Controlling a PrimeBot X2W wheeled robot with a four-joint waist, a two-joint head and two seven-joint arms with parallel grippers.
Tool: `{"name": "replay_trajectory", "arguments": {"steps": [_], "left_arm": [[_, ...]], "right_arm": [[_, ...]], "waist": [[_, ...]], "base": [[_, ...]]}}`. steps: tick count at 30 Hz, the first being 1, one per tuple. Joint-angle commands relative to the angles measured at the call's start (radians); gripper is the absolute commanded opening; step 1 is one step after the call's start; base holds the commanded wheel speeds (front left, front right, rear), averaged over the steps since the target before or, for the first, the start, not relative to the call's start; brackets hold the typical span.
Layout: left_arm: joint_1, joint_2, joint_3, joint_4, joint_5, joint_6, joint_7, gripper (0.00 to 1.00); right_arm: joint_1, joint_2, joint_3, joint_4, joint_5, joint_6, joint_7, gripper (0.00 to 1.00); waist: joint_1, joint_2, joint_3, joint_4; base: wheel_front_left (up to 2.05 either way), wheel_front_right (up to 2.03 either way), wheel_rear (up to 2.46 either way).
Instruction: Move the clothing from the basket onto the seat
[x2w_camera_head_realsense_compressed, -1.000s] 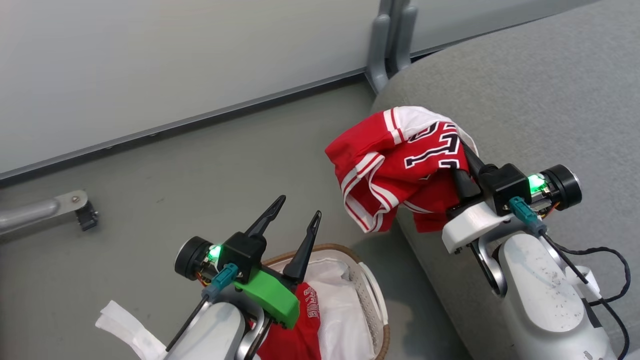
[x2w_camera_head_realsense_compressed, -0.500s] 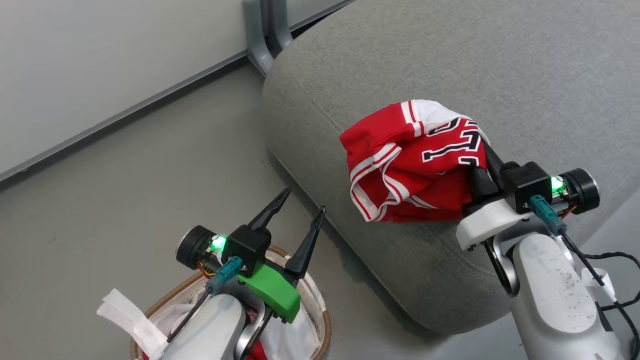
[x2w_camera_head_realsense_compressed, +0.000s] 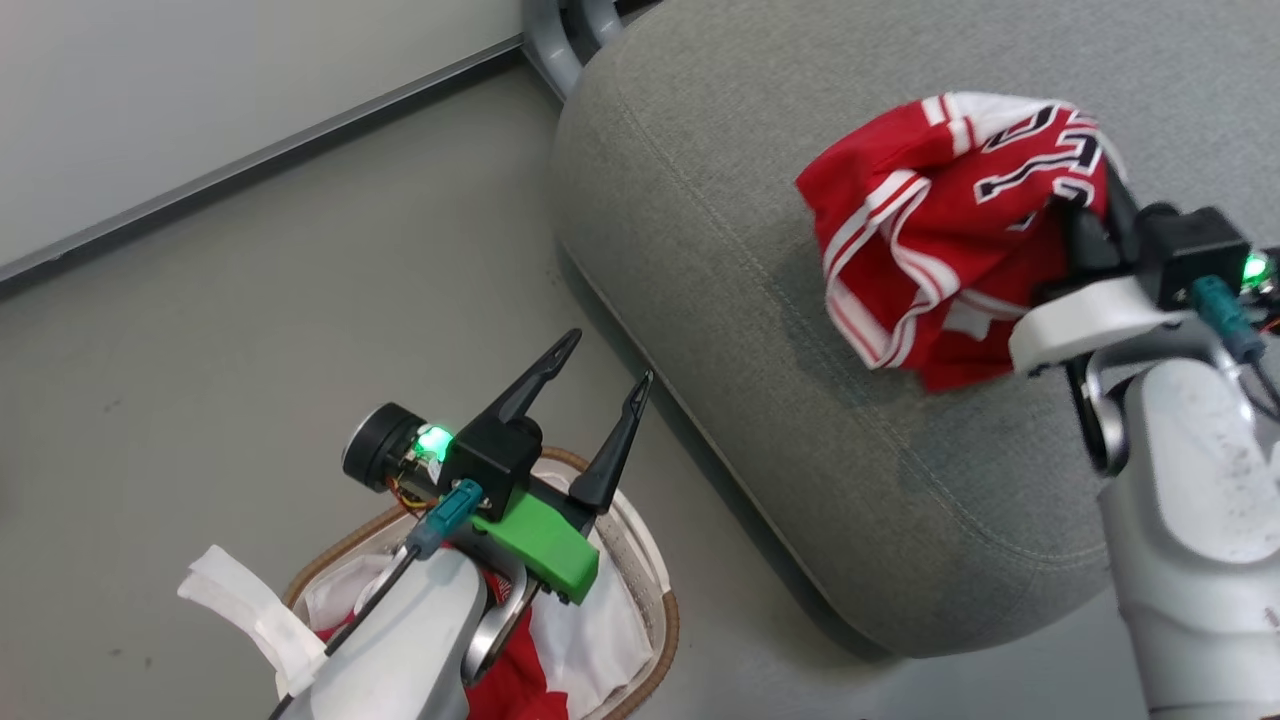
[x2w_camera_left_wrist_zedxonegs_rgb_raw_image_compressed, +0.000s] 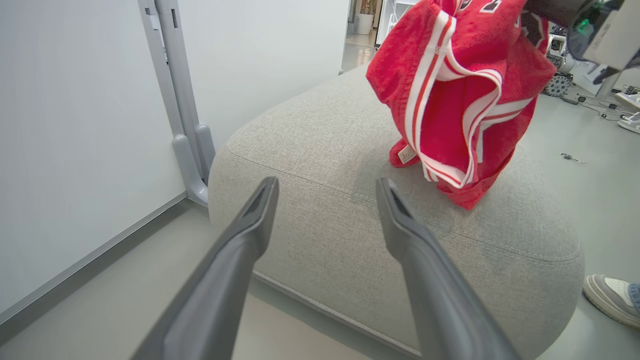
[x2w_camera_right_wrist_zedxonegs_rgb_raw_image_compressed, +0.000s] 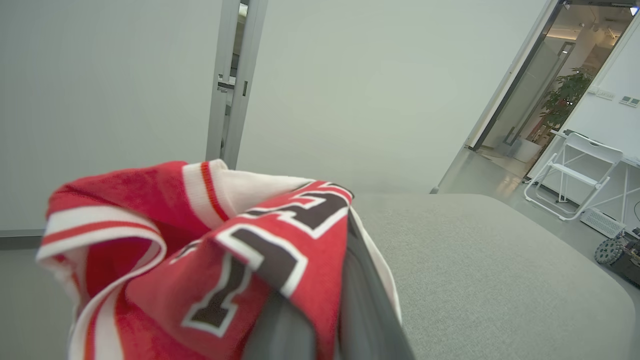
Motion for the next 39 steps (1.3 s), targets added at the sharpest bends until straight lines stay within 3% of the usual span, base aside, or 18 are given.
{"name": "replay_trajectory", "arguments": {"steps": [1, 6, 10, 14, 21, 29, 36, 37, 39], "left_arm": [[-0.028, 0.012, -0.001, -0.009, 0.015, -0.003, -0.001, 1.00], [-0.089, 0.023, -0.002, -0.041, 0.027, -0.003, -0.001, 1.00], [-0.135, 0.029, -0.005, -0.077, 0.038, -0.003, 0.000, 1.00], [-0.174, 0.039, -0.003, -0.125, 0.051, 0.004, 0.007, 1.00], [-0.196, 0.049, 0.003, -0.215, 0.055, 0.017, 0.014, 1.00], [-0.191, 0.055, -0.003, -0.232, 0.055, 0.030, 0.014, 1.00], [-0.175, 0.066, -0.004, -0.217, 0.043, 0.034, 0.014, 1.00], [-0.174, 0.066, -0.005, -0.216, 0.041, 0.034, 0.014, 1.00], [-0.173, 0.064, -0.005, -0.214, 0.039, 0.035, 0.013, 1.00]], "right_arm": [[-0.046, -0.027, -0.019, 0.000, -0.012, -0.002, -0.003, 0.00], [-0.219, -0.133, -0.091, 0.067, -0.032, -0.002, -0.003, 0.00], [-0.367, -0.264, -0.130, 0.169, -0.037, -0.002, 0.023, 0.00], [-0.509, -0.381, -0.109, 0.272, -0.040, -0.002, 0.094, 0.00], [-0.630, -0.507, -0.012, 0.426, 0.120, -0.002, 0.267, 0.00], [-0.587, -0.533, 0.046, 0.544, 0.214, -0.002, 0.262, 0.00], [-0.562, -0.505, 0.123, 0.600, 0.254, -0.002, 0.212, 0.00], [-0.561, -0.501, 0.134, 0.601, 0.260, -0.002, 0.202, 0.08], [-0.560, -0.494, 0.152, 0.604, 0.274, -0.002, 0.180, 0.44]], "waist": [[-0.0001, 0.0000, 0.076, 0.090], [-0.0001, 0.0000, 0.169, 0.187], [-0.0001, 0.0000, 0.252, 0.264], [-0.0001, 0.0000, 0.337, 0.323], [-0.0001, 0.0000, 0.438, 0.374], [-0.0001, 0.0000, 0.471, 0.386], [-0.0001, 0.0000, 0.455, 0.356], [-0.0001, 0.0000, 0.451, 0.351], [-0.0001, 0.0000, 0.441, 0.340]], "base": [[0.00, 0.00, 0.00], [0.00, 0.00, 0.00], [0.00, 0.00, 0.00], [0.00, 0.00, 0.00], [0.00, 0.00, 0.00], [0.00, 0.00, 0.00], [0.00, 0.00, 0.00], [0.00, 0.00, 0.00], [0.00, 0.00, 0.00]]}}
